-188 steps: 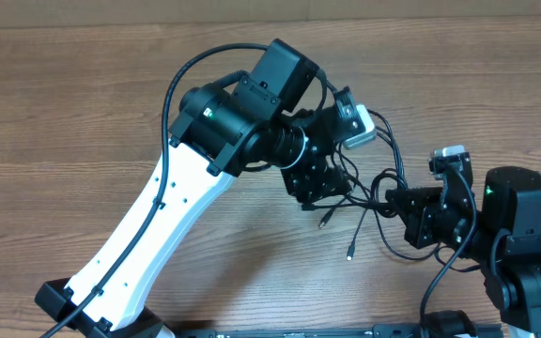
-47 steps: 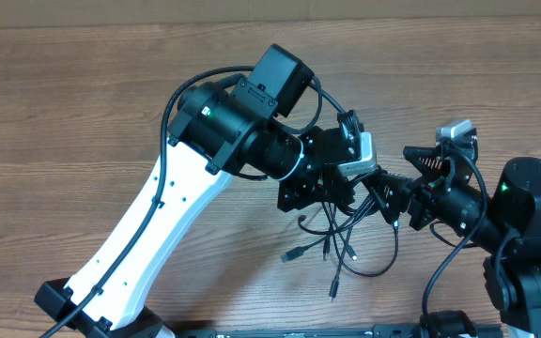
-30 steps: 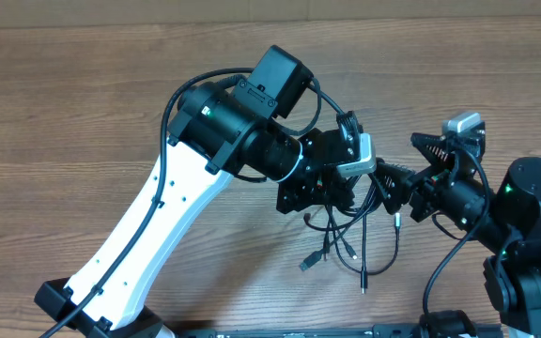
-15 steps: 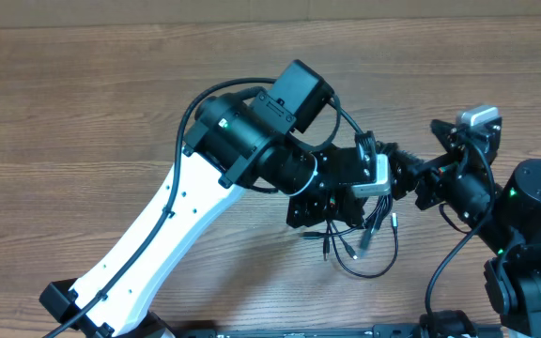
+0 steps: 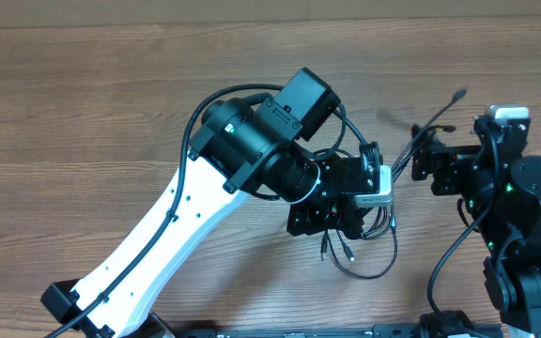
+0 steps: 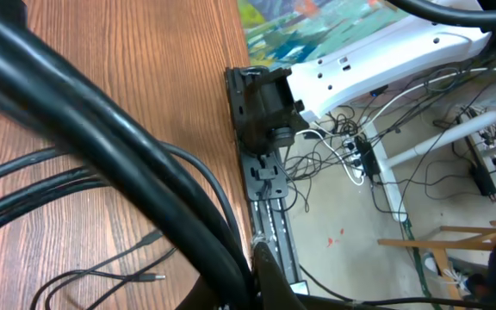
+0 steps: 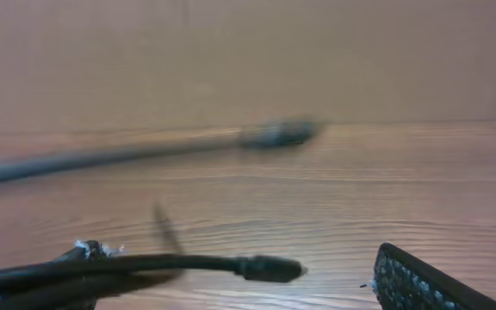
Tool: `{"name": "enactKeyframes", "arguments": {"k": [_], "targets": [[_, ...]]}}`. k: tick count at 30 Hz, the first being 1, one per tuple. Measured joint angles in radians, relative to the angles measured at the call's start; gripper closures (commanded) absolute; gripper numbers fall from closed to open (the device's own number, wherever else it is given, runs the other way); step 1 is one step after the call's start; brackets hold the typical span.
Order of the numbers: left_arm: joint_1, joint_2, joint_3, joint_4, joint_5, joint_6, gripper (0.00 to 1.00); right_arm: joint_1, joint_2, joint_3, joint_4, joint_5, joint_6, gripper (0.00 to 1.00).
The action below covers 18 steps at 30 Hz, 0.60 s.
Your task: Untangle cables
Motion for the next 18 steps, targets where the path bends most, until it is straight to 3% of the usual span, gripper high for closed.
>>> {"name": "enactKeyframes", "arguments": {"k": [7,18], "targets": [[0.0,0.0,0.0,-0.002,-0.011,0.0,0.96,0.0,0.0,0.0,-0.058,0.043,0.007,0.0],[0.0,0.0,0.0,0.035,-0.055,-0.015,0.96,0.0,0.05,0.0,-0.316,0.056,0.053,0.0]]}}
